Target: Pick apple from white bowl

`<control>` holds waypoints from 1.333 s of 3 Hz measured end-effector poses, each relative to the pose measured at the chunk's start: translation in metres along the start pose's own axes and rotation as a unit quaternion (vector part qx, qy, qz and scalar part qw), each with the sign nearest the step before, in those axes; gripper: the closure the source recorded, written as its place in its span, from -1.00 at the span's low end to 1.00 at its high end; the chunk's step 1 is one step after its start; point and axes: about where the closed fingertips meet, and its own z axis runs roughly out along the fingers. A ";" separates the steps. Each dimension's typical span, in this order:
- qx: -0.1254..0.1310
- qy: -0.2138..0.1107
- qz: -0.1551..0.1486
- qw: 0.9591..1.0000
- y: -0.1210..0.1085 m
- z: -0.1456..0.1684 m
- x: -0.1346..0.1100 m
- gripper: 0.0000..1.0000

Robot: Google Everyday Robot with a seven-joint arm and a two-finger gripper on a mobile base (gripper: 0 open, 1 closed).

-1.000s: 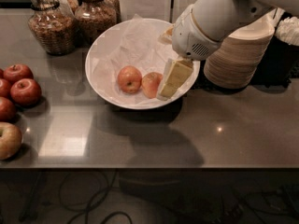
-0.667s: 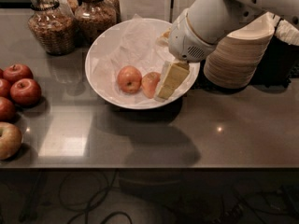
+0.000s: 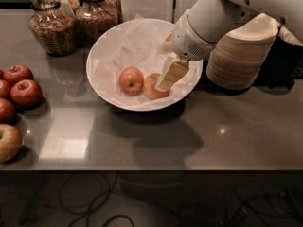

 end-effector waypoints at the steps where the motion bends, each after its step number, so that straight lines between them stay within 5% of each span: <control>1: -0.002 0.004 0.001 1.000 -0.010 0.007 0.004 -0.28; 4: -0.056 0.001 0.012 0.998 0.013 0.045 0.009 -0.34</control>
Offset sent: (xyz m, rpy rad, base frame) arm 0.0206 0.0032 -0.0285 0.0057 0.0644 0.0042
